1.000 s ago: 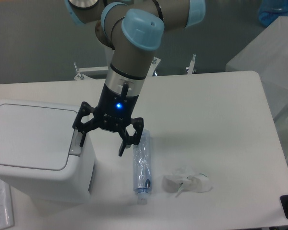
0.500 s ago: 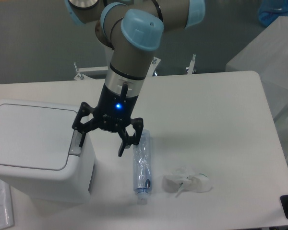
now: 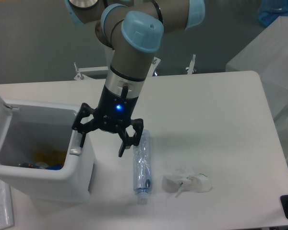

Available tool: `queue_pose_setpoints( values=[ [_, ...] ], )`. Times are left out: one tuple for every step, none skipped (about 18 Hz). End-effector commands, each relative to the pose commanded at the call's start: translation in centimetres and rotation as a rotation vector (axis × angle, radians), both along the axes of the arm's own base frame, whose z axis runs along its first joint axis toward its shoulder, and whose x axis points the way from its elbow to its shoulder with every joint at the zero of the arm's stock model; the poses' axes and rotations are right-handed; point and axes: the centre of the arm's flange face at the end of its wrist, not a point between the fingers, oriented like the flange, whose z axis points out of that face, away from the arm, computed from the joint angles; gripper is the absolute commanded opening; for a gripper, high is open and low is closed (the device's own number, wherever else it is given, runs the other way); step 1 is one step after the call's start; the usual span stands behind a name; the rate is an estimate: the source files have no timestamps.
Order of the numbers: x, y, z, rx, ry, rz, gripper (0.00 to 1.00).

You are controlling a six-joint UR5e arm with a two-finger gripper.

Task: Open the trash can
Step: 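Lift the gripper away from the opened trash can toward the bottle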

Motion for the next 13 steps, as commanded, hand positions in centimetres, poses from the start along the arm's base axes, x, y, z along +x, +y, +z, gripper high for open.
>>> queue_pose_setpoints(
  values=[
    [0.0,0.0,0.2,0.002,0.002,0.0,1.0],
    [0.0,0.0,0.5,0.005,0.005,0.0,1.0],
    [-0.1,-0.1,0.8,0.011,0.012,0.0,1.0],
    [-0.1,-0.1,1.2,0.016,0.016,-0.002,1.0],
    [-0.1,0.0,1.4,0.02,0.02,-0.003,1.0],
    [-0.2,0.0,1.5,0.022,0.022,-0.003,1.0],
    [-0.3,0.1,1.7,0.026,0.029,-0.006,1.0],
    [-0.7,-0.1,1.8,0.027,0.036,-0.007,1.0],
    [-1.3,-0.4,1.8,0.027,0.042,-0.002,1.0],
    [-2.3,-1.0,1.8,0.029,0.046,0.011,1.0],
    [-3.4,-1.7,1.9,0.032,0.056,0.02,1.0],
    [-4.2,-2.1,1.8,0.031,0.072,0.013,1.0],
    [-4.7,-2.5,1.7,0.031,0.091,-0.004,1.0]
  ],
)
